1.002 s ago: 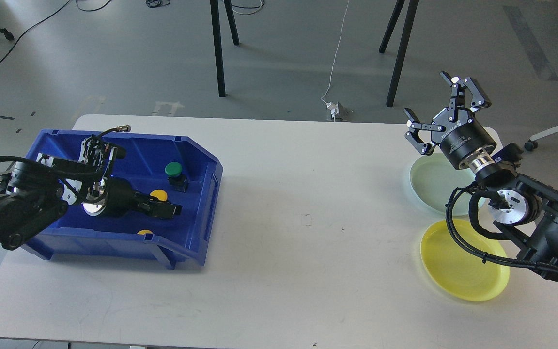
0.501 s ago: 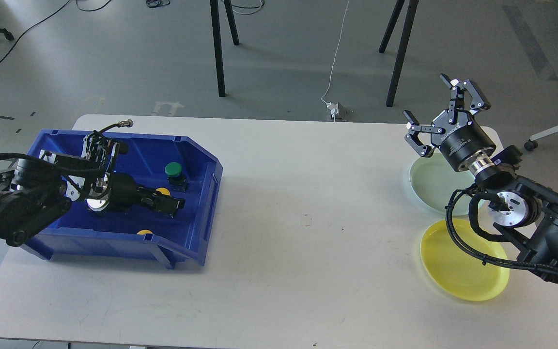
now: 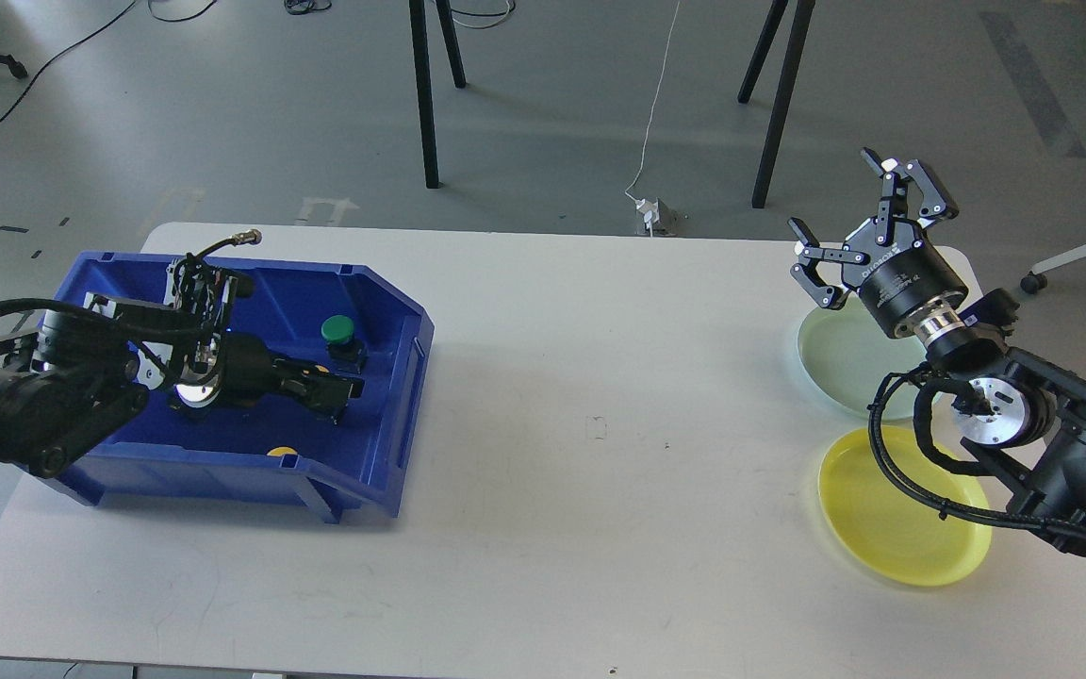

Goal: Pass button and place on color plate
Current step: 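Lift the yellow button out of the bin with the left gripper, then bring the right gripper to the left gripper and grasp the button, then open the left gripper and pull the button away with the right gripper, then lower the yellow button onto the yellow plate and release it, then grasp a green button in the bin with the left gripper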

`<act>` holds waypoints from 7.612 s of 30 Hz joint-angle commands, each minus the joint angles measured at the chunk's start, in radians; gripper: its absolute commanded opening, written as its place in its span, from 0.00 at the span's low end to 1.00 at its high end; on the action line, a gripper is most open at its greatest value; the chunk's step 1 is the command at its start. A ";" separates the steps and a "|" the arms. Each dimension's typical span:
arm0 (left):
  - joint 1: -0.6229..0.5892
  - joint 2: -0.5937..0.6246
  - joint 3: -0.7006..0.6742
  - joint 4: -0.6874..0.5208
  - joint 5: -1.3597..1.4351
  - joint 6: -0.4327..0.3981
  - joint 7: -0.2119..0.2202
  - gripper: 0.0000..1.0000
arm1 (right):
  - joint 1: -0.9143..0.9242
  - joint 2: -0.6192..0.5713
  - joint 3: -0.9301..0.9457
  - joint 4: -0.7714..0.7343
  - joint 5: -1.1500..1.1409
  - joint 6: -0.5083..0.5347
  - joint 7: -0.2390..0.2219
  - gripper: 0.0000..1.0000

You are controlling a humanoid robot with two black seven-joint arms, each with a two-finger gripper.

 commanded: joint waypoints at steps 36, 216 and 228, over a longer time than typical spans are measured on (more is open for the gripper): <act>-0.066 0.394 -0.069 -0.388 -0.254 -0.075 0.000 0.06 | -0.031 -0.001 0.049 0.008 0.001 0.000 0.015 0.99; 0.024 0.268 -0.168 -0.123 0.306 -0.075 0.000 0.90 | -0.335 -0.327 0.313 0.914 -0.215 -0.450 0.024 0.98; 0.046 0.170 -0.151 0.064 0.286 -0.075 0.000 0.90 | -0.353 -0.339 0.319 0.919 -0.212 -0.449 0.024 0.98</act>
